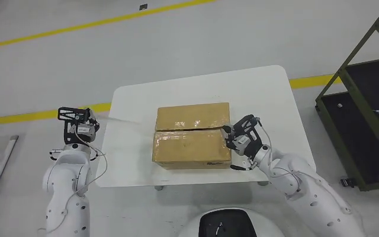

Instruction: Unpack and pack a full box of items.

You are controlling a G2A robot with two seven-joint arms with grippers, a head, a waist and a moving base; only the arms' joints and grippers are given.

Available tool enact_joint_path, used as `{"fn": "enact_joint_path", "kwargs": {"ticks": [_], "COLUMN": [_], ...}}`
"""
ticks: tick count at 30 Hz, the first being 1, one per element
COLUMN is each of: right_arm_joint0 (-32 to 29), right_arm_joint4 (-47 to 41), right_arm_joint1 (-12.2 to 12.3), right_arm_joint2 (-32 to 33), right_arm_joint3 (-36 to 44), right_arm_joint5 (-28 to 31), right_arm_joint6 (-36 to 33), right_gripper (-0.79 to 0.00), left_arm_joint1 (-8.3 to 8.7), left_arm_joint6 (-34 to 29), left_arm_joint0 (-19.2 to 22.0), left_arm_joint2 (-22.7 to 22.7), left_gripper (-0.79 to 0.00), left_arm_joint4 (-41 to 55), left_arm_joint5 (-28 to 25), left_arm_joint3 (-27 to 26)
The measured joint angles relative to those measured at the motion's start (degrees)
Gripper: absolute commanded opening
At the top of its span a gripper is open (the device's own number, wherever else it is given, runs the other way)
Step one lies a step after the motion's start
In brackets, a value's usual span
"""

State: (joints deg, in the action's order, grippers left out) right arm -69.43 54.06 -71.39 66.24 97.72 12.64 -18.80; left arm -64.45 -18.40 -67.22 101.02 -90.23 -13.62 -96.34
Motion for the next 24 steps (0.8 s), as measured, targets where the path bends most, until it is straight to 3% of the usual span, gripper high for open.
{"fn": "enact_joint_path", "kwargs": {"ticks": [10, 24], "right_arm_joint0": [0.52, 0.75], "right_arm_joint4": [0.24, 0.58], "right_arm_joint1": [-0.17, -0.41], "right_arm_joint2": [-0.43, -1.01], "right_arm_joint3": [-0.23, -0.36], "right_arm_joint5": [-0.46, -1.09], "right_arm_joint6": [-0.69, -1.11], "right_gripper": [-0.785, -0.785], "left_arm_joint1": [0.64, 0.78], "left_arm_joint6": [-3.30, -0.61], "left_arm_joint0": [-0.08, 0.36], "left_arm_joint2": [1.91, 4.67], "left_gripper": [0.000, 0.000], "left_arm_joint4": [-6.55, -2.11], "left_arm_joint5": [2.14, 5.29], "left_arm_joint3": [0.17, 0.98]}}
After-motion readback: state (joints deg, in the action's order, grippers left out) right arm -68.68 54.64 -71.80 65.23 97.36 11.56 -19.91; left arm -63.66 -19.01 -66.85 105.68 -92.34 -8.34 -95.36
